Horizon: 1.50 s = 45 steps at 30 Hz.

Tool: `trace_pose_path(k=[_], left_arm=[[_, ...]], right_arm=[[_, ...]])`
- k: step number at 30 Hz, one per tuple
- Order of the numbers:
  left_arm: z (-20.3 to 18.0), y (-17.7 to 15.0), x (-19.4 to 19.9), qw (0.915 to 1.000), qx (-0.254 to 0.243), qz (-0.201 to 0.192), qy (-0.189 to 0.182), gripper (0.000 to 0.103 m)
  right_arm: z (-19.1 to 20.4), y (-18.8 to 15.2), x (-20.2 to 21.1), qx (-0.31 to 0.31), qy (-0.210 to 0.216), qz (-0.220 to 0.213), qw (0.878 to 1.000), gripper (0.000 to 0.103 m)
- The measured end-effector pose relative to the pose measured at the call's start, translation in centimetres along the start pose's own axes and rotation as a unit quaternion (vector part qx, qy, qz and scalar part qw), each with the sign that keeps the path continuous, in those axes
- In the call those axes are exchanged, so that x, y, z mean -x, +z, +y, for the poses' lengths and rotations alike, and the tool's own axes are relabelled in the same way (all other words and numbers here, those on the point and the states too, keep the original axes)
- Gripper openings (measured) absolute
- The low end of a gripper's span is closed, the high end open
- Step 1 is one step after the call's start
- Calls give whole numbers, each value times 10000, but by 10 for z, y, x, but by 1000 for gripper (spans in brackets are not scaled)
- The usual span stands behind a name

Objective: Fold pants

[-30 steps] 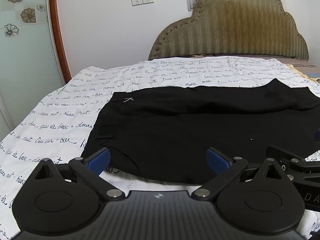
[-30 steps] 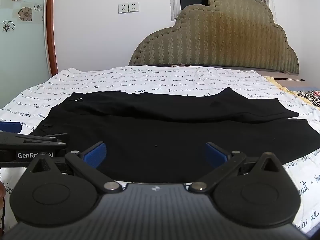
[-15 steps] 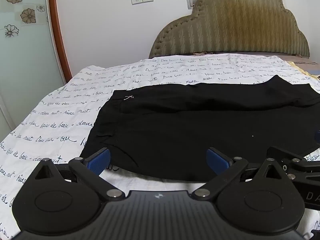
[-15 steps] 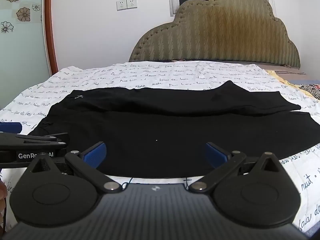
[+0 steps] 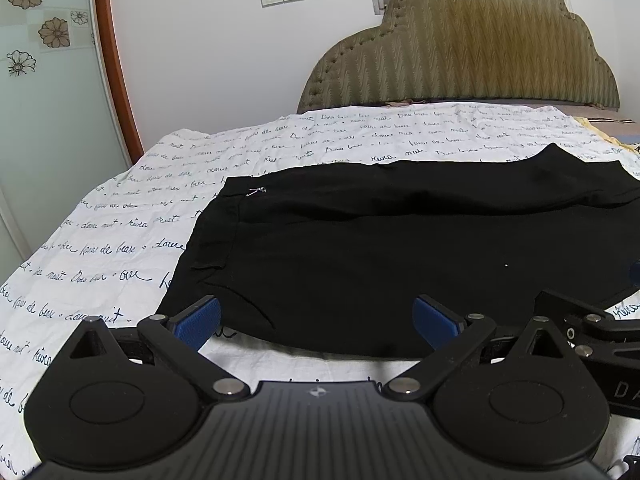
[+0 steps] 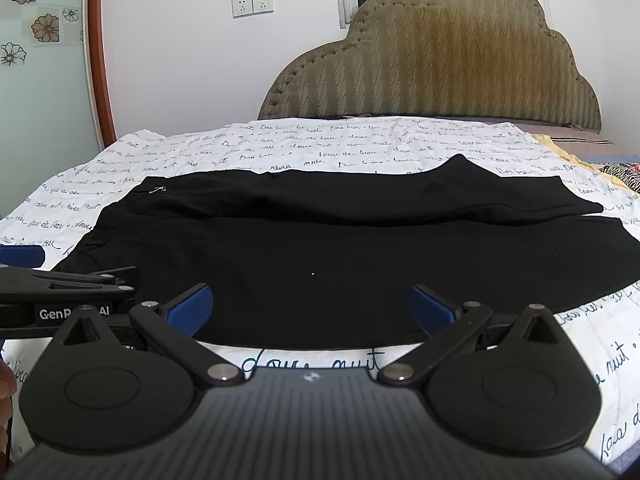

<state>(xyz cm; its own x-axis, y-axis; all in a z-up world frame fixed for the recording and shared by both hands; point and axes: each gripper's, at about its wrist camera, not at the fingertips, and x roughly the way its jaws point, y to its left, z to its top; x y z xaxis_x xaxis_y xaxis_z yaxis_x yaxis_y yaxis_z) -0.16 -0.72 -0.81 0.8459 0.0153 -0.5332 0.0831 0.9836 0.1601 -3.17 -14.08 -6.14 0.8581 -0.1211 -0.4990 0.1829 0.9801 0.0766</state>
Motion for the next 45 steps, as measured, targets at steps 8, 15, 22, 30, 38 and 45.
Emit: trace_pose_path(k=[8, 15, 22, 30, 38, 45], left_arm=[[-3, -2, -1, 10000, -4, 14, 6, 103], [-3, -3, 0, 10000, 2, 19, 6, 103], [-3, -3, -1, 10000, -4, 19, 3, 103], [-3, -4, 0, 10000, 1, 19, 1, 103], [-2, -4, 0, 10000, 4, 22, -2, 103], [2, -5, -3, 10000, 36, 46, 10, 103]], right_arm=[[-1, -1, -1, -65, 6, -4, 10000, 103], [0, -2, -2, -38, 60, 24, 10000, 103], [2, -3, -3, -15, 62, 29, 10000, 103], [4, -3, -4, 7, 64, 40, 10000, 103], [4, -4, -4, 15, 63, 43, 10000, 103], [6, -4, -7, 53, 73, 70, 9999, 103]])
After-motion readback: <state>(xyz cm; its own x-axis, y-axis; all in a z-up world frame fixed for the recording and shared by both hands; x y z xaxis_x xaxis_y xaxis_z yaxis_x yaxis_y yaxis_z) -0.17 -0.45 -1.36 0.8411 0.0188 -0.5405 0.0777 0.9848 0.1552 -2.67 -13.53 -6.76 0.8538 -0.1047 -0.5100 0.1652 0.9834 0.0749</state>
